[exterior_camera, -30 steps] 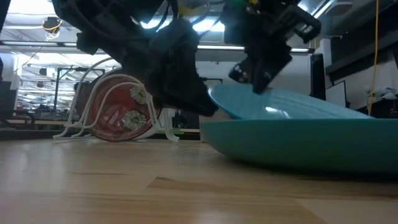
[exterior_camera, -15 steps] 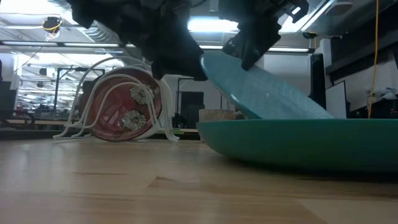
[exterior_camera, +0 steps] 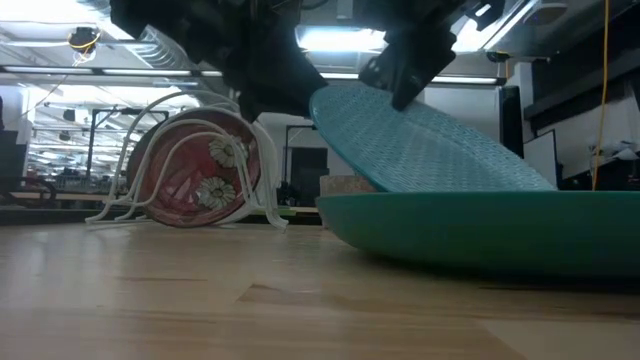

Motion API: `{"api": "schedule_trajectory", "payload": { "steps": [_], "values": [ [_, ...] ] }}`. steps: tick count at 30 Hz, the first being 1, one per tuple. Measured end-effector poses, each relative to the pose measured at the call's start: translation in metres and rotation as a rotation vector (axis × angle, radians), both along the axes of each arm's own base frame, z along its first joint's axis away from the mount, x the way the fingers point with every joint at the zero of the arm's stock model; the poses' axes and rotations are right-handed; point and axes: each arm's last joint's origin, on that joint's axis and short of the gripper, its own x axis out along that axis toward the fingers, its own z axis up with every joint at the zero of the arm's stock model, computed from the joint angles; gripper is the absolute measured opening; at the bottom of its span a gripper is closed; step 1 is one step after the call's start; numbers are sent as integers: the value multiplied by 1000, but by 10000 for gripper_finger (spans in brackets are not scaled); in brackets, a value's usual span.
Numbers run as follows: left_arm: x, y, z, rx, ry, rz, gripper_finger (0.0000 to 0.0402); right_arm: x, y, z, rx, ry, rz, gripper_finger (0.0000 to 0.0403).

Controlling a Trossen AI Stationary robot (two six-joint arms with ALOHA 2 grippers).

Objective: Sort dishes
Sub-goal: Put the blue plate into the dish rack

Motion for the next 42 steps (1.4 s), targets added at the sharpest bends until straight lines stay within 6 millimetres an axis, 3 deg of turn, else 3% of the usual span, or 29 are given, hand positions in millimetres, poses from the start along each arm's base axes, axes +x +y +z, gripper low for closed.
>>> {"api": "schedule_trajectory", "payload": {
  "steps": [26,36,42],
  "values": [
    [3,15,2,-1,-21,94,129,-1,8,0,1,4,23,21],
    [-9,16,36,-121,-142,127,129,0,8,0,0,3,23,21],
    [-11,1,31,-225,-124,130,129,0,8,-1,-4,1,23,21]
  ]
}}
